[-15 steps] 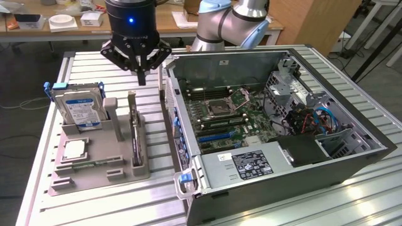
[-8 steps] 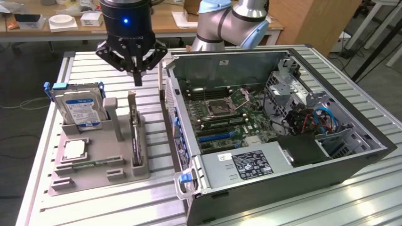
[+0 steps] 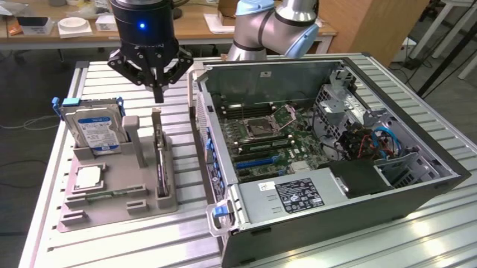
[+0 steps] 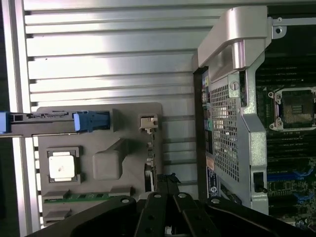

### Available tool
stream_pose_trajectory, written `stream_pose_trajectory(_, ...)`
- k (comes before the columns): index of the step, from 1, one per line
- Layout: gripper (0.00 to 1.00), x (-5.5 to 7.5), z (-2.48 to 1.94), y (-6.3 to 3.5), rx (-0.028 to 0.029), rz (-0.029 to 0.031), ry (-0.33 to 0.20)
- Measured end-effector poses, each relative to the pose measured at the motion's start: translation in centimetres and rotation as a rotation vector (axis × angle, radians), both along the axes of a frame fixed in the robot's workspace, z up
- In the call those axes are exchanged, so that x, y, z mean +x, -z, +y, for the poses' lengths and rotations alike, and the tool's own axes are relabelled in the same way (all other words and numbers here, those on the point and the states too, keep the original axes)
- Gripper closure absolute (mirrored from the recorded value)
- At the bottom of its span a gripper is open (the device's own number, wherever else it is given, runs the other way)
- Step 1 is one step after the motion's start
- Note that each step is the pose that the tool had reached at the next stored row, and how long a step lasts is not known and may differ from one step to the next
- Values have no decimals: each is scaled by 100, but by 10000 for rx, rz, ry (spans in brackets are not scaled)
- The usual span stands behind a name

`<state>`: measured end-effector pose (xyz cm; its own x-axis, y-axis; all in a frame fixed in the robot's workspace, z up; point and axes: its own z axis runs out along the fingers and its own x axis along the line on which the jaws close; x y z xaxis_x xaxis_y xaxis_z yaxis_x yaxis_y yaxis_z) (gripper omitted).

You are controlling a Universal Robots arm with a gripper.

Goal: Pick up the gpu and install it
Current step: 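Reach for the gpu, then pick up the gpu and move the gpu toward the slot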

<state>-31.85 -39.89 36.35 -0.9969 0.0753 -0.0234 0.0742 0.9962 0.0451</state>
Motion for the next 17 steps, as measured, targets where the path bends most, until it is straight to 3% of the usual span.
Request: stream_pose_trajectory(17,89,-22,0,0,0,1,0)
